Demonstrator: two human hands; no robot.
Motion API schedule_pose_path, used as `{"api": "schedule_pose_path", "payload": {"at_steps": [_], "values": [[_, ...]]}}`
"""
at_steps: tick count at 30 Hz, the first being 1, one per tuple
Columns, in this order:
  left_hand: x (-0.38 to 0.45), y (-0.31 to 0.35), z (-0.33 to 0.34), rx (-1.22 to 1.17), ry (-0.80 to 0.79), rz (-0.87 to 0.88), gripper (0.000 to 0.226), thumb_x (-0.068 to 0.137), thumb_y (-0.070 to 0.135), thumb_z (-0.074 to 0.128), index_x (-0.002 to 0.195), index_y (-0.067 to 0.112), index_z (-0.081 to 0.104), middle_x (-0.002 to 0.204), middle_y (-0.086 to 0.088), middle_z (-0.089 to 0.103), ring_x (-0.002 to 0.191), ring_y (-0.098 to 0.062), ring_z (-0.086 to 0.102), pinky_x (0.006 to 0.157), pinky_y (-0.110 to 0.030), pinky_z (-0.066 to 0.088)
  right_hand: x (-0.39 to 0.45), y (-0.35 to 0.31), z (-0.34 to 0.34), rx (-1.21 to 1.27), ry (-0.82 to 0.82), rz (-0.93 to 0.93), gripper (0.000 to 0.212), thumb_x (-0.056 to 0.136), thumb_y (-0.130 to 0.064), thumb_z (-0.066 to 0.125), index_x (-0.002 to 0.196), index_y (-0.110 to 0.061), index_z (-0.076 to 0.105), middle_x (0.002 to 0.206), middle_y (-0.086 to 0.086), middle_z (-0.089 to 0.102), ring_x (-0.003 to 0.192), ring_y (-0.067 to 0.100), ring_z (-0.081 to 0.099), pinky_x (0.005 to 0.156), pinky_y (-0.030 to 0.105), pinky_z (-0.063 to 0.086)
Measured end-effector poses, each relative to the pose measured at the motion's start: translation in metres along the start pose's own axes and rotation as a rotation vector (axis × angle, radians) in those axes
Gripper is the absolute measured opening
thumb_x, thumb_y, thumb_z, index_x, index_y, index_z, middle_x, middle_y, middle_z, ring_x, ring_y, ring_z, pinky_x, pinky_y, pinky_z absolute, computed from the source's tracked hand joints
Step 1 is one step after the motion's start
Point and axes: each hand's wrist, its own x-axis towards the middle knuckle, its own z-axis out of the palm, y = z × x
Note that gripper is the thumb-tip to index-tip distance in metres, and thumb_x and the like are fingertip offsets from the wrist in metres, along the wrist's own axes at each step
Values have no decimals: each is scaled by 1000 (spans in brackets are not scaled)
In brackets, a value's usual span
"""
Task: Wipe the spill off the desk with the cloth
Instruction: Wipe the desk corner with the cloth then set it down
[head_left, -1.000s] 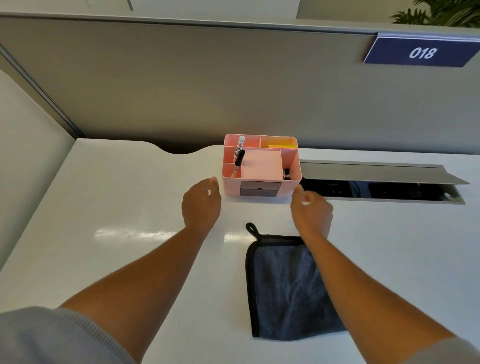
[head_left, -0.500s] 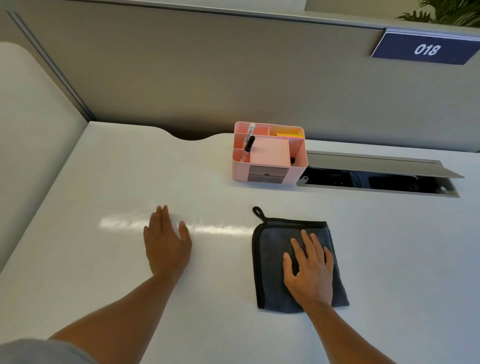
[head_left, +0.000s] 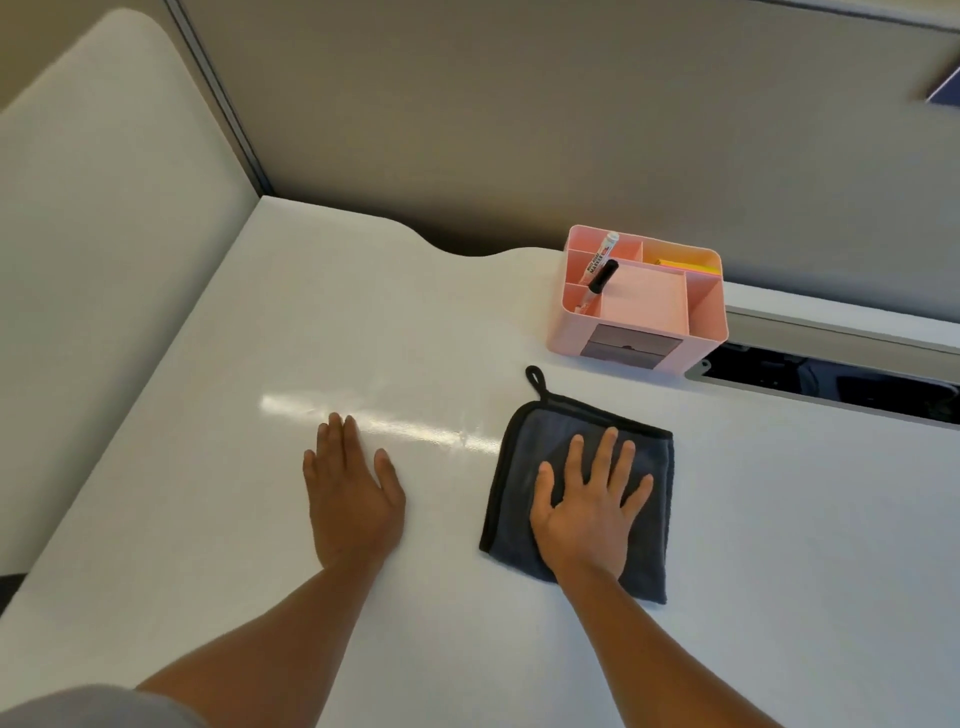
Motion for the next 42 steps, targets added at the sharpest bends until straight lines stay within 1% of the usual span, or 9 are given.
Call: {"api": "schedule_pose_path", "payload": {"at_steps": [7, 12, 15, 21, 26, 32, 35, 38, 42], "values": [[6, -8, 6, -3, -19, -25, 54, 102, 21, 24, 153, 6, 18, 162, -7, 17, 150, -17, 9, 123, -37, 8, 37, -117, 15, 32, -12, -356, 68, 96, -64, 14, 154, -32, 31, 168, 13, 5, 154, 36, -5, 120, 63, -4], [10, -4, 0, -73, -16, -16, 61, 97, 34, 20, 155, 12, 15, 162, -6, 17, 150, -15, 5, 123, -36, 8, 82, -174, 16, -28, -94, -807, 65, 97, -64, 22, 155, -36, 28, 168, 10, 1, 155, 31, -7, 120, 60, -8], [13, -7, -3, -121, 24, -49, 65, 96, 41, 24, 154, 13, 16, 160, -6, 23, 150, -16, 11, 122, -38, 14, 97, -194, 18, -62, -127, -1029, 63, 97, -65, 21, 154, -39, 30, 169, 6, 2, 155, 27, -6, 121, 59, -7], [11, -5, 2, -60, 27, -73, 61, 95, 27, 18, 152, 7, 24, 159, -11, 25, 149, -21, 14, 122, -38, 15, 143, -201, 11, -76, -172, -1228, 62, 97, -70, 20, 152, -44, 31, 168, -6, 7, 155, 18, -2, 124, 50, -6], [7, -10, 5, -1, 6, -68, 59, 97, 22, 20, 154, 7, 13, 163, -7, 12, 151, -18, 5, 123, -34, 7, 185, -207, 7, -89, -89, -1037, 66, 96, -73, 16, 154, -43, 26, 169, -4, 7, 155, 22, -2, 124, 53, -3], [9, -10, 8, 41, -3, -62, 60, 96, 20, 21, 154, 6, 16, 163, -7, 13, 151, -18, 3, 123, -33, 5, 217, -199, 0, 48, 14, -345, 70, 96, -71, 15, 156, -37, 22, 168, 10, 1, 154, 33, -4, 122, 55, -5], [10, -10, 8, 47, -4, -61, 61, 95, 21, 20, 154, 7, 15, 163, -7, 12, 151, -18, 2, 123, -32, 4, 218, -197, -1, 122, 48, -99, 73, 96, -70, 17, 158, -33, 20, 167, 16, -3, 154, 37, -5, 121, 59, -5], [11, -12, 9, 57, 1, -72, 61, 95, 19, 22, 154, 7, 15, 163, -8, 11, 151, -19, 2, 123, -32, 3, 210, -204, 0, 119, 40, -49, 75, 96, -71, 17, 159, -30, 16, 167, 18, -4, 153, 40, -6, 120, 61, -4], [13, -14, 10, 55, 4, -75, 59, 96, 17, 26, 153, 5, 17, 162, -10, 12, 151, -21, 4, 123, -33, 4, 192, -204, 7, -7, 14, -258, 79, 92, -76, 12, 158, -34, 14, 166, 21, -4, 152, 45, -7, 118, 66, -5]]}}
